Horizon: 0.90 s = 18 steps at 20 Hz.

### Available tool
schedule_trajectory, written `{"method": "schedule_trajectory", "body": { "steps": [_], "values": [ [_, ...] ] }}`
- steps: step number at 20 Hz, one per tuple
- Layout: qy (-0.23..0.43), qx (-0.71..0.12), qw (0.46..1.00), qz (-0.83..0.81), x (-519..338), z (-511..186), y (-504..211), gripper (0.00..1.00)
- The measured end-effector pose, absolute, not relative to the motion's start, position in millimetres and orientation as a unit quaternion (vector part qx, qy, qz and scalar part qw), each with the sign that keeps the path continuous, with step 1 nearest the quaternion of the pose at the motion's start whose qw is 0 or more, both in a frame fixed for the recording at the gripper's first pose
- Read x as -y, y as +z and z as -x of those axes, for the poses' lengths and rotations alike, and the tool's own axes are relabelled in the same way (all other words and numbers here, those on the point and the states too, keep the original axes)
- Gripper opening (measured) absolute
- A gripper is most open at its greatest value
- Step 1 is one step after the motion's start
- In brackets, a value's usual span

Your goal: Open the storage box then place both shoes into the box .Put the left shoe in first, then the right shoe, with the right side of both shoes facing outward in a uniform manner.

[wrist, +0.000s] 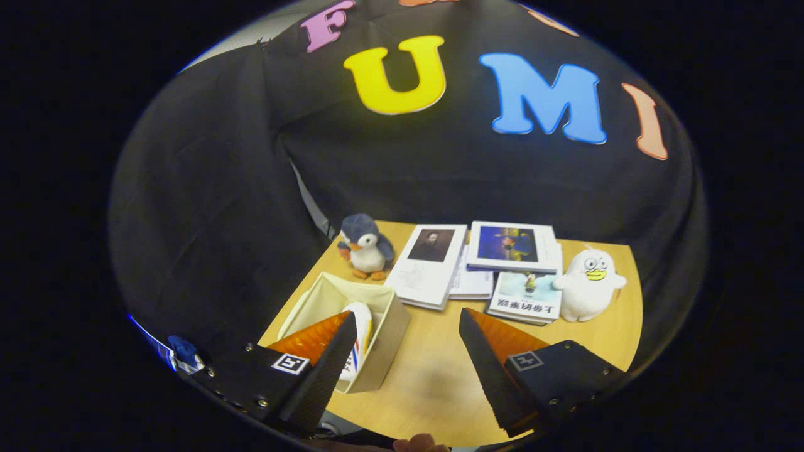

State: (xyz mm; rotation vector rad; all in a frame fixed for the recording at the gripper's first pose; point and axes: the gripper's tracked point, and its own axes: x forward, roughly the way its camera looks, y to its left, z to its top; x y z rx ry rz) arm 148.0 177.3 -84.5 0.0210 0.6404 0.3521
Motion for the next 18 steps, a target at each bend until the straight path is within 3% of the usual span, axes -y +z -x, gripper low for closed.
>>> {"method": "schedule_trajectory", "body": {
  "steps": [4,6,18],
  "values": [
    [0.111,-0.097,0.989,-0.019,-125,-143,-10,0.99],
    [0.083,-0.034,0.996,-0.014,-104,-120,2,0.99],
    [0.024,0.001,0.999,-0.03,-72,-84,4,0.99]
  ]
}}
